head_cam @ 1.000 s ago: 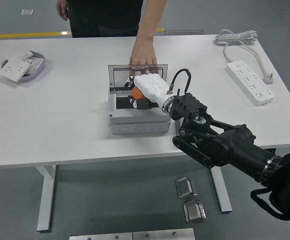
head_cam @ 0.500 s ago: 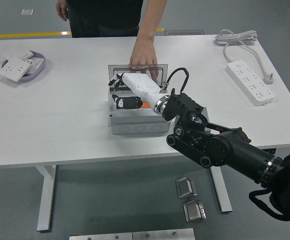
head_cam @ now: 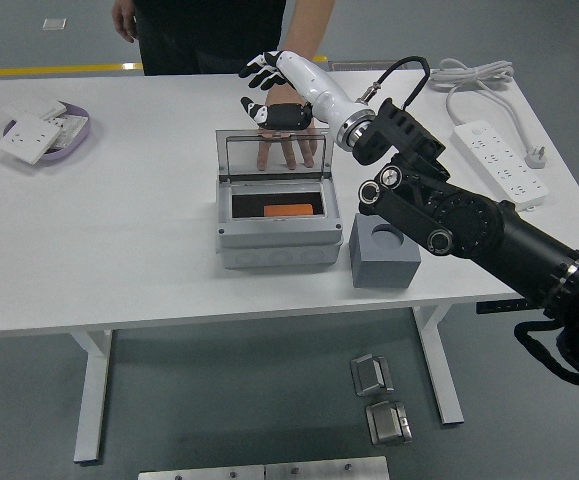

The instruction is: Pick up the cylinder from the cube,place it in the box,flap close box

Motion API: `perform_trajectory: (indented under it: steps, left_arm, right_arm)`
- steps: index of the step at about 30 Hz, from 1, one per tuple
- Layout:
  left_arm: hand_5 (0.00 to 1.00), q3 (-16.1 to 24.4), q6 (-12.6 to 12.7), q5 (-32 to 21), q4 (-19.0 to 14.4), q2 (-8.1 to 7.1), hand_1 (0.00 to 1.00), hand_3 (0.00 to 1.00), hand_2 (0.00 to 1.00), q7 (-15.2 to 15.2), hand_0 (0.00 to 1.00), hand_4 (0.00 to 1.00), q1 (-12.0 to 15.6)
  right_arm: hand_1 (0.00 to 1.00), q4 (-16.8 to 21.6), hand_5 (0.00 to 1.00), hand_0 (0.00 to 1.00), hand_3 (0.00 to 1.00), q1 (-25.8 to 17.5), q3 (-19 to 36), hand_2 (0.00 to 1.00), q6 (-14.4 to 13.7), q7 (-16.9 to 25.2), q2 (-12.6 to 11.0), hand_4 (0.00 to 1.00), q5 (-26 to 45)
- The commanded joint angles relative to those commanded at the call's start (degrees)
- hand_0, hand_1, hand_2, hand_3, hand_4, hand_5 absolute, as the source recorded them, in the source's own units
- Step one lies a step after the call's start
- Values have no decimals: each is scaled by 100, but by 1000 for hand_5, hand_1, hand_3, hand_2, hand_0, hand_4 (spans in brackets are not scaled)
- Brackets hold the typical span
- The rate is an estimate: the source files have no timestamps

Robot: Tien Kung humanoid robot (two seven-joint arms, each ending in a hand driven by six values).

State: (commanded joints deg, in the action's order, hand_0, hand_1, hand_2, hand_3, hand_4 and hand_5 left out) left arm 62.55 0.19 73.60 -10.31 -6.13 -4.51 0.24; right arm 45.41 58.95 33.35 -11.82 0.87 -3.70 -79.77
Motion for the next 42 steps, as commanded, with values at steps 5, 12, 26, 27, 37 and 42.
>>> perform_trajectory:
  steps: [5, 12, 26, 27, 37, 42]
  left_arm:
    - [302, -38, -4, -33, 0, -3, 622, 606, 571, 7, 596, 663, -5]
    - [300, -24, 2, -32, 0, 5, 622, 607, 571, 4, 596, 663, 6]
    - [301, 48, 0, -31, 0, 34, 622, 608, 571, 17, 597, 664, 15]
    - [301, 53, 2, -33, 0, 39, 622, 608, 571, 17, 597, 664, 20]
    - [305, 69, 8, -59, 0, 67, 622, 608, 571, 33, 597, 665, 37]
    - [306, 93, 15, -62, 0, 75, 622, 608, 571, 40, 597, 665, 58]
  right_arm:
    - [656, -686, 297, 752, 698, -24, -177, 656, 57, 36, 82, 626, 239]
    - [647, -778, 306, 750, 697, -158, -439, 649, 44, 37, -20, 636, 336]
    - [643, 149, 308, 740, 696, -451, -658, 646, -44, -81, -493, 637, 90]
    - [643, 253, 308, 740, 696, -488, -670, 646, -55, -89, -541, 637, 72]
    - [640, 1120, 315, 724, 694, -802, -677, 644, -173, -146, -879, 632, -124]
    - [641, 1446, 315, 723, 693, -1031, -648, 641, -178, -147, -937, 628, -265]
